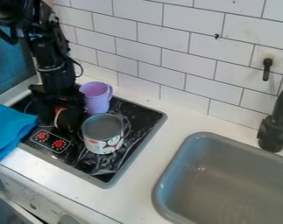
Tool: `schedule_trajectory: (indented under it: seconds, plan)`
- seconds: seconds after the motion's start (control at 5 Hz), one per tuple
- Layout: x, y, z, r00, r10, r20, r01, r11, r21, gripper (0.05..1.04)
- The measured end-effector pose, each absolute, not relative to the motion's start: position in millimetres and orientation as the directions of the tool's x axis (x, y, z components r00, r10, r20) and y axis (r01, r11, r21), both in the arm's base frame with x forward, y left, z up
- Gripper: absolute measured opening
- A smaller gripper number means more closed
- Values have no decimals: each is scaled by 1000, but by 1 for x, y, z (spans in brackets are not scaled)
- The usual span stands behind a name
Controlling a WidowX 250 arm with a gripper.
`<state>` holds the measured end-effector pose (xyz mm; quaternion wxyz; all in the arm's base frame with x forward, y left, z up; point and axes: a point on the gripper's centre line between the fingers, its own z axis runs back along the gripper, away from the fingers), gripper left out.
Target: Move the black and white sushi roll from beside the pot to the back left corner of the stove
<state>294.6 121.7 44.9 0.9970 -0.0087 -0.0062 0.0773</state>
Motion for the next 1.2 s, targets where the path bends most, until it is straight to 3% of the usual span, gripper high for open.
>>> schedule_trajectory:
  seconds: [0.2, 0.4, 0.6, 0.8, 1.0, 1.2]
  plan:
    - [293, 126, 35, 987, 162, -20, -163, 986, -25, 964]
    - [292, 130, 35, 986, 168, -17, -169, 985, -24, 730]
    - [291, 131, 36, 986, 167, -15, -167, 985, -36, 674]
    - [279, 144, 66, 981, 196, 4, -196, 980, -30, 673]
    - [287, 168, 95, 975, 220, 38, -220, 975, -2, 674]
    - [303, 198, 101, 973, 229, 33, -229, 973, 4, 674]
